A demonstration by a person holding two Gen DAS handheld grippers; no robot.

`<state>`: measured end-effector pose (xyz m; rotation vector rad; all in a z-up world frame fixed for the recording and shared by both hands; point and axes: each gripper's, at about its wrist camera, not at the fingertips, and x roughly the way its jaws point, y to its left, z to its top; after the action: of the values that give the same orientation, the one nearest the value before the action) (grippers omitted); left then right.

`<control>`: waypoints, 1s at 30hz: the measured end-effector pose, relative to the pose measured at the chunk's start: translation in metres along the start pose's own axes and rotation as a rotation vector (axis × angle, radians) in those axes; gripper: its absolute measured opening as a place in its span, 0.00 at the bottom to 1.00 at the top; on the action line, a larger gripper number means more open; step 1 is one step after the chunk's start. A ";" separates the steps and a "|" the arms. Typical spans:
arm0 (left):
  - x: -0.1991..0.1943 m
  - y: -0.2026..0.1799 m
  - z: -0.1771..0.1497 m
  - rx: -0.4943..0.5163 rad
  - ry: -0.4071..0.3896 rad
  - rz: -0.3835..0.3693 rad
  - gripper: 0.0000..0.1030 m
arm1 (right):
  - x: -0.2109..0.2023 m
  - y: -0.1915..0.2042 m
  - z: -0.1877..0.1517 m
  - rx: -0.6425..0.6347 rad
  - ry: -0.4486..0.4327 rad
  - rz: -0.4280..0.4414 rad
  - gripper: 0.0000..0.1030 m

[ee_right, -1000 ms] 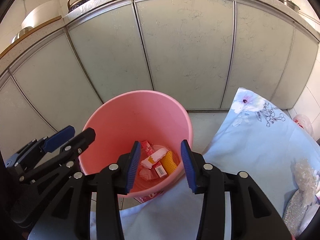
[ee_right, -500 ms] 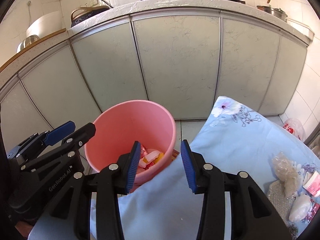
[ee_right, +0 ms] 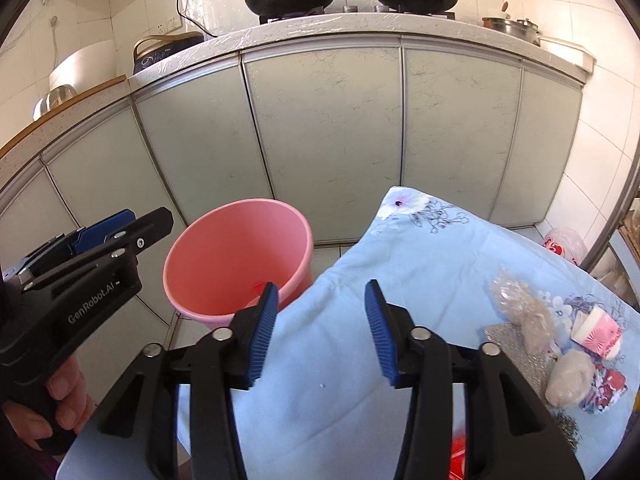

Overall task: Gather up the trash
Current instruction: 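Move both open tools back over the table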

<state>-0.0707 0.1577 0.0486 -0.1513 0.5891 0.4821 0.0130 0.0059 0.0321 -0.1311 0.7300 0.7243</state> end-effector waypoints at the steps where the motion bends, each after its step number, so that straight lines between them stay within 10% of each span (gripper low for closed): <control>1: -0.003 -0.003 0.000 0.005 -0.004 -0.003 0.43 | -0.005 -0.002 -0.002 0.002 -0.006 -0.005 0.50; 18: -0.037 -0.067 -0.012 0.102 -0.021 -0.101 0.46 | -0.068 -0.061 -0.048 0.102 -0.062 -0.113 0.50; 30: -0.013 -0.116 -0.050 0.165 0.158 -0.459 0.56 | -0.108 -0.136 -0.110 0.231 -0.036 -0.288 0.50</control>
<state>-0.0496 0.0370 0.0156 -0.1623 0.7211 -0.0247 -0.0165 -0.1955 0.0016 -0.0115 0.7369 0.3640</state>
